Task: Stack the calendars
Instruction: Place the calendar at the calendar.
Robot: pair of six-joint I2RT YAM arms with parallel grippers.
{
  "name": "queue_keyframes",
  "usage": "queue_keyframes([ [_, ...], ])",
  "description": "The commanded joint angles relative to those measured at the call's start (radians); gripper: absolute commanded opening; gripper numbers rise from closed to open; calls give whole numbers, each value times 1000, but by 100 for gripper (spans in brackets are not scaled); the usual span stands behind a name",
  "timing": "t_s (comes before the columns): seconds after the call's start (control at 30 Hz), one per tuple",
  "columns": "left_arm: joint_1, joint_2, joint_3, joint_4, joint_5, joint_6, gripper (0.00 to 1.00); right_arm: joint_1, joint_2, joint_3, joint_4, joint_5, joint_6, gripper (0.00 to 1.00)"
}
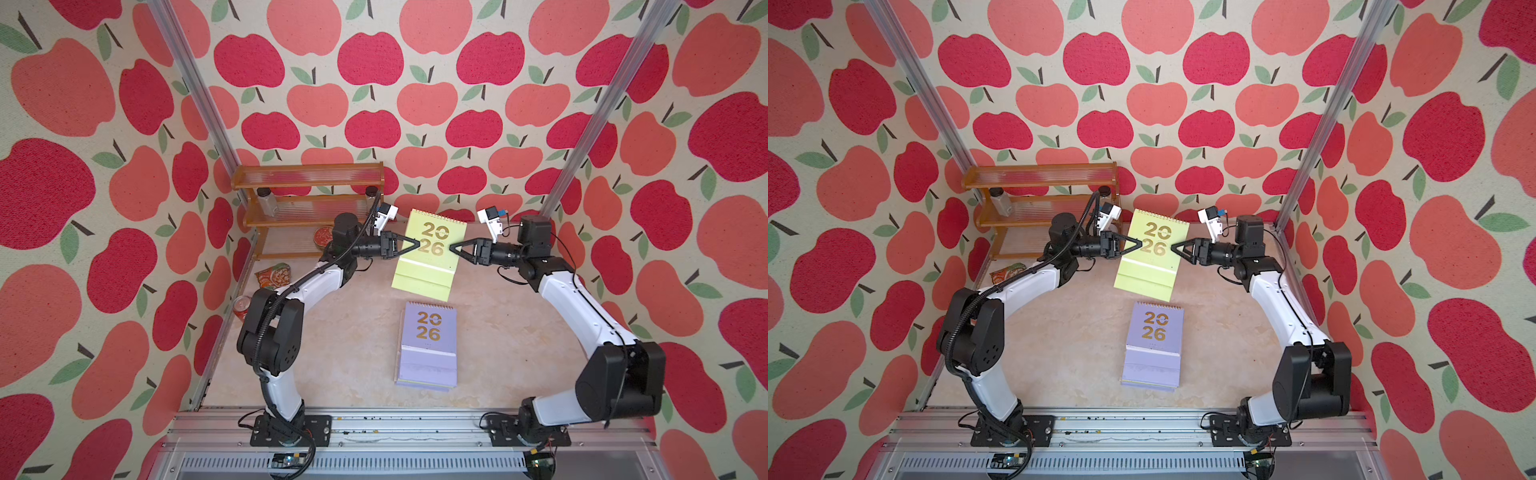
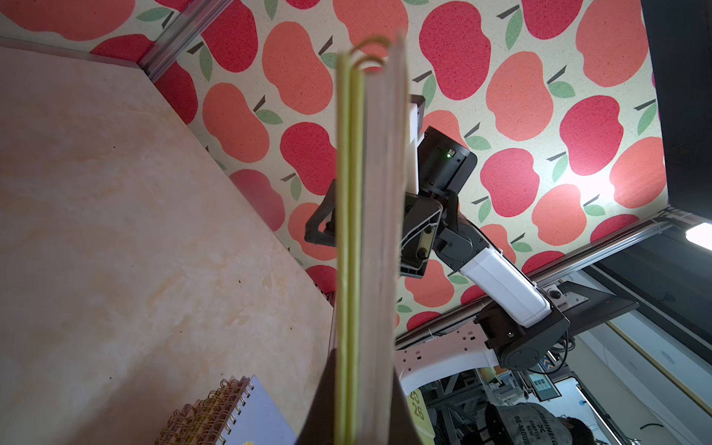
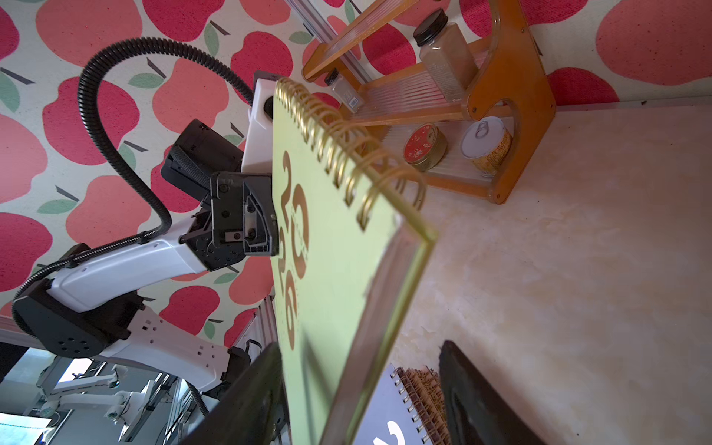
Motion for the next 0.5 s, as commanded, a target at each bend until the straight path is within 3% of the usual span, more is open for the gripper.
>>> queue_keyframes([
  [0.0, -5, -55, 23, -14, 29, 64, 0, -12, -2, -28, 131, -56, 63, 67],
  [0.33, -6, -59, 17, -6, 20, 63, 0, -8, 44, -142, 607, -127, 370, 65],
  [0.47, -6, -53, 19, 7, 16, 54, 0, 17, 50, -152, 639, -118, 387, 62],
])
